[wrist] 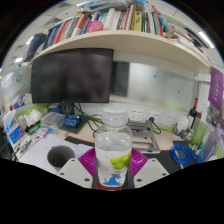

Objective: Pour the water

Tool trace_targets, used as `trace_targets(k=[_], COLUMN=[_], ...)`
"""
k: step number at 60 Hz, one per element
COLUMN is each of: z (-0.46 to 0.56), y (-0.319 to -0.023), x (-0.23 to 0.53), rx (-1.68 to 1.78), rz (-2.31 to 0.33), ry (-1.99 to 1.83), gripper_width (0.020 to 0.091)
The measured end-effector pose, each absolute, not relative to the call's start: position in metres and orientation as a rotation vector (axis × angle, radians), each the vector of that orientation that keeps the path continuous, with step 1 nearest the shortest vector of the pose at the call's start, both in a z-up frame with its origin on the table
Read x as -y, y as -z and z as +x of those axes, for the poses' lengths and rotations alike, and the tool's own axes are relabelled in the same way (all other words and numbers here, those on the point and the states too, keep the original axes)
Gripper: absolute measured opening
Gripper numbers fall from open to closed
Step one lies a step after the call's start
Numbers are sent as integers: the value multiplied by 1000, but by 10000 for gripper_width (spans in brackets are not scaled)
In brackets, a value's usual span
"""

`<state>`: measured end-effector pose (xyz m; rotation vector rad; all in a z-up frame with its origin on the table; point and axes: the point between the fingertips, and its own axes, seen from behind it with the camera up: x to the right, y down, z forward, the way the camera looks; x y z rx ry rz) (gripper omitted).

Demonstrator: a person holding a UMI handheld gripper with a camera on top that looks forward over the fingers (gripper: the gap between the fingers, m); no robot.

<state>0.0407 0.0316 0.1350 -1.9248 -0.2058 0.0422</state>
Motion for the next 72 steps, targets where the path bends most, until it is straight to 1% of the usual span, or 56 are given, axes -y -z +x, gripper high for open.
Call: trace_targets(k=[8, 17, 22, 27, 35, 38, 40, 42, 46, 47, 48, 50, 56, 60, 66, 72], z=[46, 45, 43, 44, 44, 43, 42, 41, 44, 47, 49, 54, 62, 60, 48, 40], y=[-106, -91, -75, -77, -77, -76, -71, -66, -62, -62, -61, -59, -61, -71, -91, -119], x=[-36, -38, -36, -33, -32, -33, -32, -29, -24, -22, -19, -11, 23, 50, 82, 101], rx=[149, 115, 111, 105, 101, 100, 106, 115, 114, 115, 118, 119, 71, 23, -20, -21], rz=[-1923, -1887, -1896, -1850, -1827, -1839, -1863, -1888, -1911, -1917, -1923, -1939, -1993, -2032, -2067, -2048], ry=[-69, -92, -92, -63, -39, -40, -43, -50, -40, -28, -16, 13, 57, 59, 63, 95], gripper_width=[412, 419, 427, 439, 497, 528, 568, 638, 817, 845, 862, 860, 856, 853, 852, 855])
